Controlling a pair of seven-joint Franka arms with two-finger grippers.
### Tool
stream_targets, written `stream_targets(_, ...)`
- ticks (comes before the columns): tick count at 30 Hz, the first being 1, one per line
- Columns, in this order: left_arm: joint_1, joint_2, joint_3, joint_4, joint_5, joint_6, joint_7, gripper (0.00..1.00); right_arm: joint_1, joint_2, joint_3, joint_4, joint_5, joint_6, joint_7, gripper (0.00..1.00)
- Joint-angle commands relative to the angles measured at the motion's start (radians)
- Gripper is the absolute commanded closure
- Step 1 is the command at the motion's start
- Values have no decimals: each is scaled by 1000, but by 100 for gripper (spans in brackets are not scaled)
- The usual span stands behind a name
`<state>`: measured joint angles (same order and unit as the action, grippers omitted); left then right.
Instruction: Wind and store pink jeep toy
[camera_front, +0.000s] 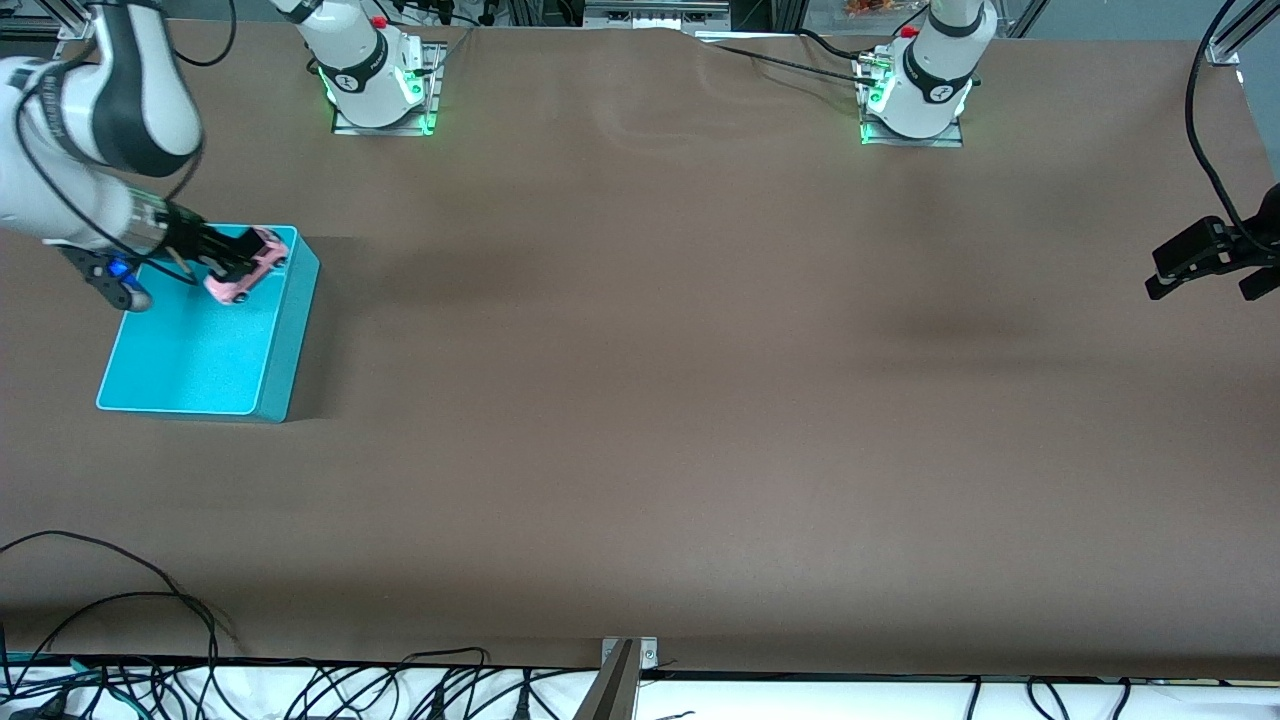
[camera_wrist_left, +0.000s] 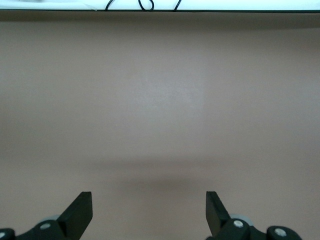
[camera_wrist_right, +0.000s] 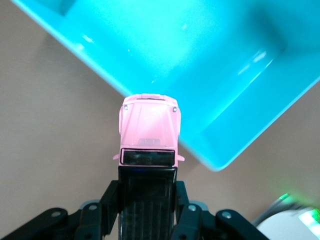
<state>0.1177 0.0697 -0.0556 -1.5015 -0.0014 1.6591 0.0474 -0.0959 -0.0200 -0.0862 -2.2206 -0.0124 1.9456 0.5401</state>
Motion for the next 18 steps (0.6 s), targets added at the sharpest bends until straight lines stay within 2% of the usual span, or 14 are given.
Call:
stream_targets(1,-3,-25,2,-26,-17,-1,17,0,-4,-3,-46,10,-49,-16,-135,100)
stream_targets(9,-3,-25,2,-26,-17,-1,15,0,-18,60,-104,7,-95,94,-273,100)
stream_targets(18,-6,-25,2,-26,-17,-1,14,0,-22,170,-133,-5,-110,222,-440,100)
